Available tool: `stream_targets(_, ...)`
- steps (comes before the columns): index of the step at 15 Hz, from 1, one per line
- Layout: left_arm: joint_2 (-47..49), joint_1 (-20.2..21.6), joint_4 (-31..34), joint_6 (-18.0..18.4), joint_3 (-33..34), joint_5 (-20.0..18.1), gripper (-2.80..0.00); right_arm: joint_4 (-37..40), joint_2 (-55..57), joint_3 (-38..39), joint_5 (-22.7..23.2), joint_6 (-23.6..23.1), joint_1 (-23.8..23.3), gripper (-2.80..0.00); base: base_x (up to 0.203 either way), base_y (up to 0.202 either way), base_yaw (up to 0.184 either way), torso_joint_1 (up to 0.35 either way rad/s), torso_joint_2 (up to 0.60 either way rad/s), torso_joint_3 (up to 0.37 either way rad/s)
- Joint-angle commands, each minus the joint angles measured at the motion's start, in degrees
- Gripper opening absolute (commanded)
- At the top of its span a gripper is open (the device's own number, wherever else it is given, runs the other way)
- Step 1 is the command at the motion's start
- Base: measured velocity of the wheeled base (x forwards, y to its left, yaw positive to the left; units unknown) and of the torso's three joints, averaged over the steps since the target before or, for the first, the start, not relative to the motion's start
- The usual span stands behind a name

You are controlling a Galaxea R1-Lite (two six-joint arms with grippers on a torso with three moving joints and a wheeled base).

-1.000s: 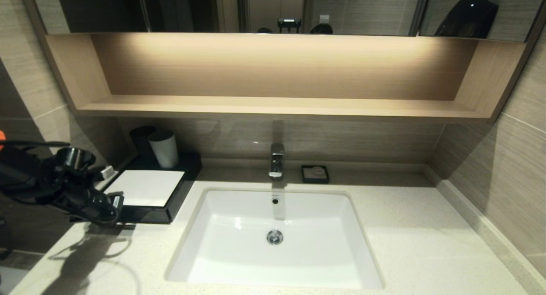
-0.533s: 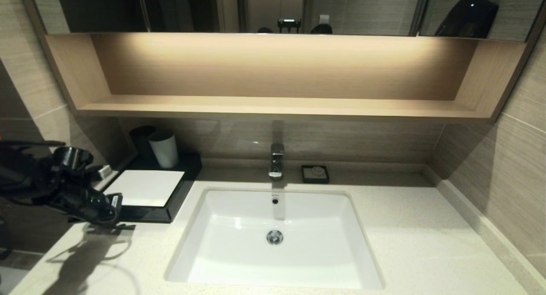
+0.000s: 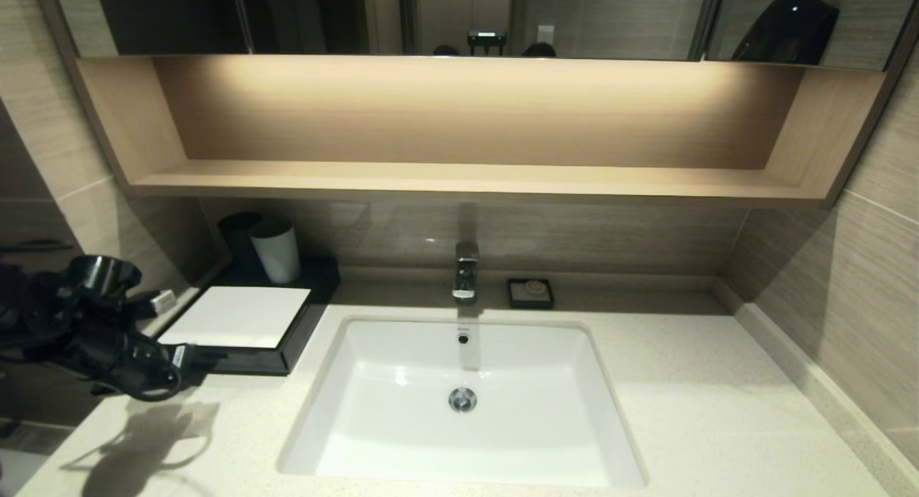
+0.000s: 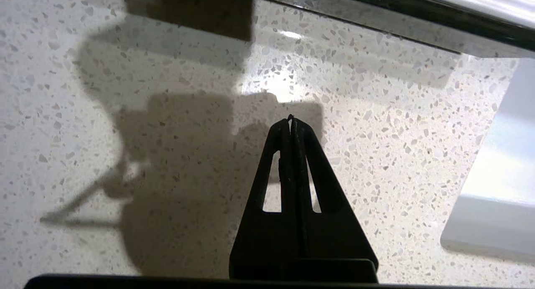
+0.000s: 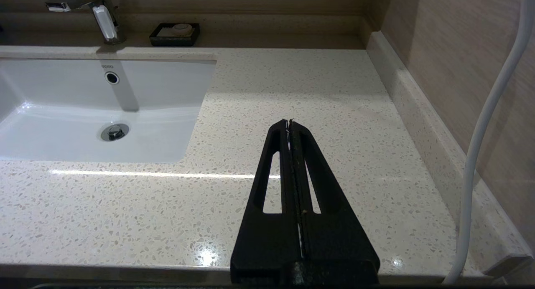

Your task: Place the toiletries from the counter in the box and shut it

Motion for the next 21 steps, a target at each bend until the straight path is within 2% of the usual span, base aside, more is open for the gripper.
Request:
stream_targets(1, -5.4, 0.0, 0.1, -0.3, 1.9, -0.1, -2.8, 0.0, 0.0, 0.0, 0.0, 0.0, 0.0, -2.8, 0.0, 0.0, 0.0, 0.0, 0.0, 0.0)
stream_targets(4, -11.6, -0.1, -0.1, -0.7, 4.0, -0.5, -2.8, 0.0, 0.0, 0.0, 0.0, 0.0, 0.0, -2.8, 0.0, 0.0, 0.0, 0.0, 0.0, 0.0)
stream_targets(8, -19.4, -0.6, -0.5, -3.6, 4.6, -0.7, -2.8, 0.0, 0.0, 0.0, 0.0, 0.0, 0.0, -2.8, 0.0, 0.0, 0.0, 0.0, 0.0, 0.0)
stream_targets(10, -22.8, -1.5, -0.6, -5.9, 4.6, -0.7, -2.8, 0.0, 0.0, 0.0, 0.0, 0.0, 0.0, -2.8, 0.0, 0.0, 0.0, 0.0, 0.0, 0.0)
stream_targets(11, -24.0, -3.3, -0.6, -7.7, 4.6, -0.4, -2.8, 0.0, 0.0, 0.0, 0.0, 0.0, 0.0, -2.8, 0.0, 0.0, 0.0, 0.0, 0.0, 0.0)
stream_targets(13, -26.5, -6.4, -0.6, -10.5, 5.4, 1.2, -2.8, 0.0, 0.0, 0.0, 0.1, 0.0, 0.0, -2.8, 0.0, 0.0, 0.0, 0.0, 0.0, 0.0)
stream_targets(15, -28.9, -9.7, -1.0, -11.6, 6.8, 5.0, -2.8, -0.1, -0.1, 0.0, 0.0, 0.1, 0.0, -2.8, 0.0, 0.0, 0.0, 0.0, 0.0, 0.0)
stream_targets(17, -31.6, -12.4, -1.1, -13.1, 7.6, 7.2, -2.8, 0.0, 0.0, 0.0, 0.0, 0.0, 0.0, -2.8, 0.0, 0.0, 0.0, 0.0, 0.0, 0.0)
stream_targets(21, -38.9, -13.2, -0.8, -13.4, 9.7, 8.9, -2.8, -0.1, 0.0, 0.0, 0.0, 0.0, 0.0, -2.8, 0.0, 0.0, 0.0, 0.0, 0.0, 0.0)
